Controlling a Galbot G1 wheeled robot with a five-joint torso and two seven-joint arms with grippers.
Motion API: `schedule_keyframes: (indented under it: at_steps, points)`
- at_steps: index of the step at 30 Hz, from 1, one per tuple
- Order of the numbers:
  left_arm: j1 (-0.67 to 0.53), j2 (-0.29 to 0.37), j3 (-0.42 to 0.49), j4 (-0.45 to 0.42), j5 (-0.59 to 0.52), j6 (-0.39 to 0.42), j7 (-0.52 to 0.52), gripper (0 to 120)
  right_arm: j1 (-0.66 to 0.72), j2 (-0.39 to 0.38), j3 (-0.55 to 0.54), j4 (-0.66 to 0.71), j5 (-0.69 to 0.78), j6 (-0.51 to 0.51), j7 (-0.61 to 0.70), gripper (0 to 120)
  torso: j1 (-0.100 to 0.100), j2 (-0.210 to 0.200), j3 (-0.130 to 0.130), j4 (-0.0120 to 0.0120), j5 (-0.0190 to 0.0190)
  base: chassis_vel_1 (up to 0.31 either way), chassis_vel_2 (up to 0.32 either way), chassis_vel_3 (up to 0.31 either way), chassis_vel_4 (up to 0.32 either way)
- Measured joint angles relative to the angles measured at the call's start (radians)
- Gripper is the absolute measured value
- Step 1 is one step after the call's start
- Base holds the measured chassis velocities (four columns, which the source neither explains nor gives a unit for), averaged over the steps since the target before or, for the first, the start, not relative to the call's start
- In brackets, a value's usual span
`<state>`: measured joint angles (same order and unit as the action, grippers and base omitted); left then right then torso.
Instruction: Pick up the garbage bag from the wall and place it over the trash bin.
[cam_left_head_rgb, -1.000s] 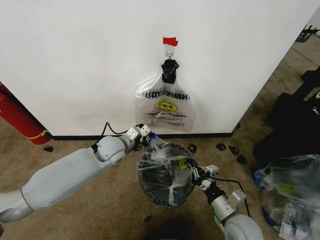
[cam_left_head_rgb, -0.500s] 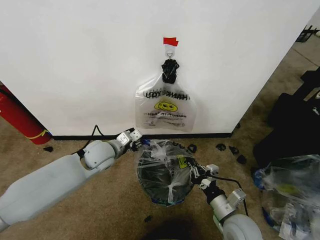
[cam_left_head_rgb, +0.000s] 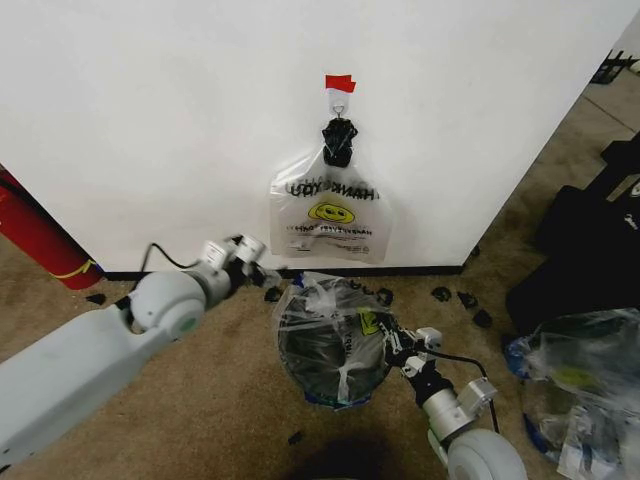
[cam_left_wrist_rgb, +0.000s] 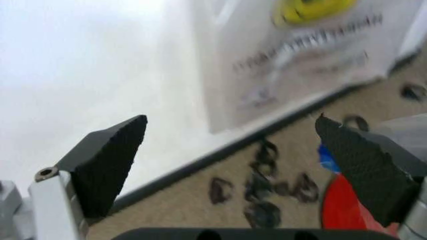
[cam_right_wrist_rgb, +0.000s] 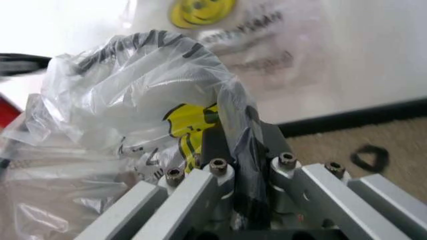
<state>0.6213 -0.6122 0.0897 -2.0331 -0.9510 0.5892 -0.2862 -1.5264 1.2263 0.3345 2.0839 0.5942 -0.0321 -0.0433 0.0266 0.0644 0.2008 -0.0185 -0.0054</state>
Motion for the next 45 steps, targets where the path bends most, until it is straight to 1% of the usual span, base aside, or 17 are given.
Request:
schedule_keyframes:
  at_steps: [1,3,4,6,8,9,11,13,14,18,23,25,28,32,36,41,45]
  points:
    - [0.037,0.005,-0.04,-0.022,-0.002,-0.008,-0.018,100,0.001,0.002,0.0,0.0,0.006,-0.006,0.011,1,0.0,0.0,0.0,0.0004,0.0004,0.0,0.0,0.0,0.0]
    - [0.069,0.01,-0.071,-0.042,0.0,-0.017,-0.031,100,0.002,0.004,0.0,-0.001,0.012,-0.011,0.022,1,0.0,0.0,0.0,0.0006,0.0003,0.0,0.0,0.0,0.0]
    - [0.126,0.022,-0.119,-0.08,0.016,-0.042,-0.055,100,0.003,0.01,0.0,-0.002,0.02,-0.02,0.043,1,0.0,0.0,0.0,0.0009,-0.0004,0.0,0.0,0.0,0.0]
    - [0.209,0.036,-0.17,-0.164,0.043,-0.096,-0.101,93,0.007,0.025,0.003,-0.008,0.03,-0.026,0.081,1,0.0,0.0,0.0,0.0014,0.0003,0.0,0.0,0.0,0.0]
    - [0.262,0.03,-0.176,-0.258,0.035,-0.12,-0.13,84,0.006,0.053,0.018,-0.009,0.032,-0.024,0.117,1,0.0,0.0,0.0,0.0003,0.0003,0.0,0.0,0.0,0.0]
    - [0.262,0.03,-0.176,-0.258,0.035,-0.12,-0.13,84,0.006,0.053,0.018,-0.009,0.032,-0.024,0.117,1,0.0,0.0,0.0,0.0003,0.0003,0.0,0.0,0.0,0.0]
    - [0.321,0.008,-0.176,-0.34,0.023,-0.125,-0.148,77,0.011,0.082,0.024,-0.01,0.018,-0.016,0.145,1,0.0,0.0,0.0,-0.0001,0.0008,0.0,0.0,0.0,0.0]
    - [0.412,-0.053,-0.16,-0.402,0.002,-0.113,-0.177,68,0.015,0.117,0.027,-0.012,-0.026,0.014,0.162,1,0.0,0.0,0.0,0.0006,-0.0005,0.0,0.0,0.0,0.0]
    - [0.437,-0.083,-0.138,-0.407,-0.01,-0.098,-0.187,63,0.01,0.129,0.027,-0.016,-0.046,0.035,0.164,1,0.0,0.0,0.0,0.0007,0.0003,0.0,0.0,0.0,0.0]
    - [0.419,-0.114,-0.095,-0.401,-0.048,-0.071,-0.21,52,0.004,0.144,0.025,-0.025,-0.082,0.07,0.162,1,0.0,0.0,0.0,0.0003,0.0002,0.0,0.0,0.0,0.0]
    - [0.347,-0.152,-0.041,-0.378,-0.184,-0.013,-0.262,30,0.001,0.181,0.015,-0.033,-0.166,0.105,0.159,1,0.0,0.0,0.0,0.0004,0.0003,0.0,0.0,0.0,0.0]
    - [0.336,-0.156,-0.031,-0.373,-0.198,-0.005,-0.269,27,0.0,0.184,0.014,-0.035,-0.175,0.111,0.155,1,0.0,0.0,0.0,0.0003,0.0002,0.0,0.0,0.0,0.0]
    - [0.272,-0.181,0.029,-0.346,-0.262,0.039,-0.315,12,-0.001,0.196,0.012,-0.042,-0.211,0.129,0.142,1,0.0,0.0,0.0,0.0005,0.0002,0.0,0.0,0.0,0.0]
    - [0.201,-0.215,0.099,-0.314,-0.311,0.06,-0.355,2,0.0,0.206,0.012,-0.05,-0.245,0.139,0.136,1,0.0,0.0,0.0,0.0005,0.0003,0.0,0.0,0.0,0.0]
    - [0.084,-0.285,0.238,-0.211,-0.326,0.066,-0.405,0,-0.002,0.221,0.016,-0.055,-0.264,0.154,0.132,1,0.0,0.0,0.0,0.0002,0.0,0.0,0.0,0.0,0.0]
    - [0.021,-0.346,0.306,-0.121,-0.348,0.072,-0.462,0,-0.009,0.229,0.019,-0.055,-0.273,0.165,0.126,1,0.0,0.0,0.0,0.0003,0.0002,0.0,0.0,0.0,0.0]
    - [-0.007,-0.373,0.344,-0.043,-0.293,0.061,-0.451,0,-0.02,0.233,0.02,-0.054,-0.298,0.177,0.117,1,0.0,0.0,0.0,0.0005,0.0003,0.0,0.0,0.0,0.0]
